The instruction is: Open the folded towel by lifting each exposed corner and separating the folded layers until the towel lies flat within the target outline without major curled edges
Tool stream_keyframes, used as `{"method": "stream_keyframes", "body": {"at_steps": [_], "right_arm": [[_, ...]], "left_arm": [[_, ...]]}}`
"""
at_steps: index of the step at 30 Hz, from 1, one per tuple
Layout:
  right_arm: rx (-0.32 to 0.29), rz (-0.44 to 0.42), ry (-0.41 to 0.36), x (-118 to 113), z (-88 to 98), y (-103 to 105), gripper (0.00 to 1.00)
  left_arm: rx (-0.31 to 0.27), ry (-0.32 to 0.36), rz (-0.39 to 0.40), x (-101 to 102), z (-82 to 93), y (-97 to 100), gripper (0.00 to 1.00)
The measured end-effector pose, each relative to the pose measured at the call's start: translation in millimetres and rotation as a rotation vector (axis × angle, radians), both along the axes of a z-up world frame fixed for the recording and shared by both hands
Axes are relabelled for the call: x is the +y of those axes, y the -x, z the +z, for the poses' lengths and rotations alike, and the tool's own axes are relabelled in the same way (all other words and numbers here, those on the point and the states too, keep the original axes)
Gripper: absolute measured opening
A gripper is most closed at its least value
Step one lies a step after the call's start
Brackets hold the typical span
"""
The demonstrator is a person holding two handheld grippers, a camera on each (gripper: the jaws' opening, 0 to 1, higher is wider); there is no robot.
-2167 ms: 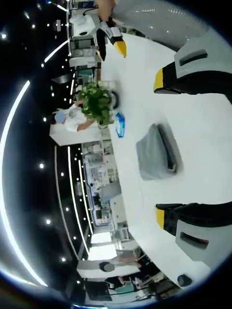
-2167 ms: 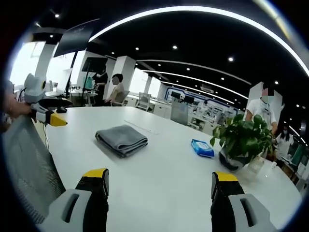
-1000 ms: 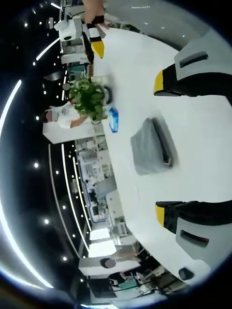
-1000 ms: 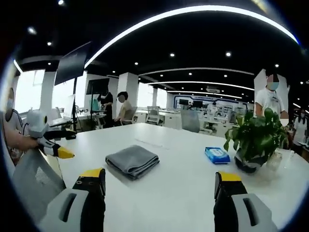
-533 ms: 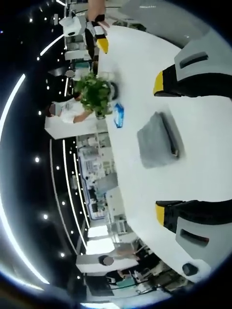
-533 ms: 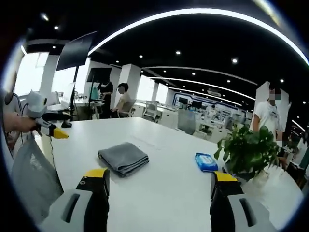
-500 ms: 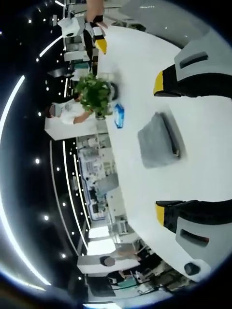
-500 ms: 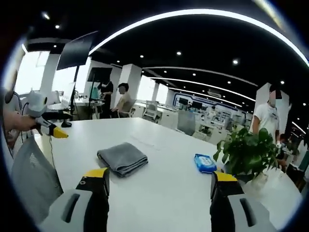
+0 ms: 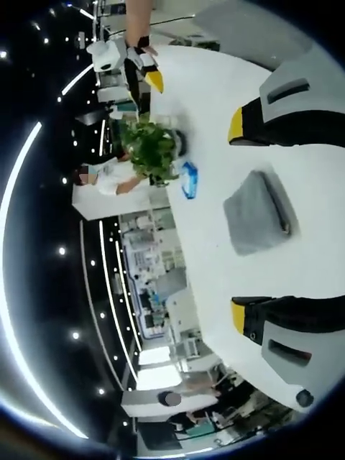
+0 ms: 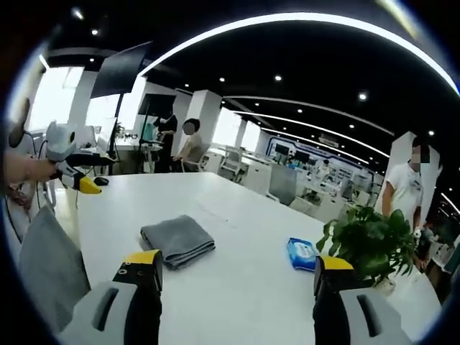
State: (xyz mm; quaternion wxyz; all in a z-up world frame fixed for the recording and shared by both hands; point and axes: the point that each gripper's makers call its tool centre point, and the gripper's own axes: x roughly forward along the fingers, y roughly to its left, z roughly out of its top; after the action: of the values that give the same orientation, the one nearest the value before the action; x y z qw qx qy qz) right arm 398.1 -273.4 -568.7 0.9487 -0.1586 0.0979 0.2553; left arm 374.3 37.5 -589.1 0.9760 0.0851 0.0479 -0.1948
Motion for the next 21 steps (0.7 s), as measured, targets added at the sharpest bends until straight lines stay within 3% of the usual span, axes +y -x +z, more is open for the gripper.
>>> {"method": "stream_keyframes", "body": {"at_steps": [9, 15, 21], "right_arm": [[0.025, 0.0, -0.025, 15.9, -6.7, -1.7, 0.8], [0.069, 0.005, -0.051, 30.1, -23.1, -8.9, 0.75], [0.106, 0.01, -0.069, 45.0, -40.8, -18.4, 0.7]], "left_arm": [[0.013, -0.018, -0.013, -6.9, -5.4, -7.5, 0.83], [0.025, -0.05, -0.021, -11.6, -16.4, -14.9, 0.79], [0.081, -0.062, -0.031, -16.6, -33.6, -24.0, 0.72]]}}
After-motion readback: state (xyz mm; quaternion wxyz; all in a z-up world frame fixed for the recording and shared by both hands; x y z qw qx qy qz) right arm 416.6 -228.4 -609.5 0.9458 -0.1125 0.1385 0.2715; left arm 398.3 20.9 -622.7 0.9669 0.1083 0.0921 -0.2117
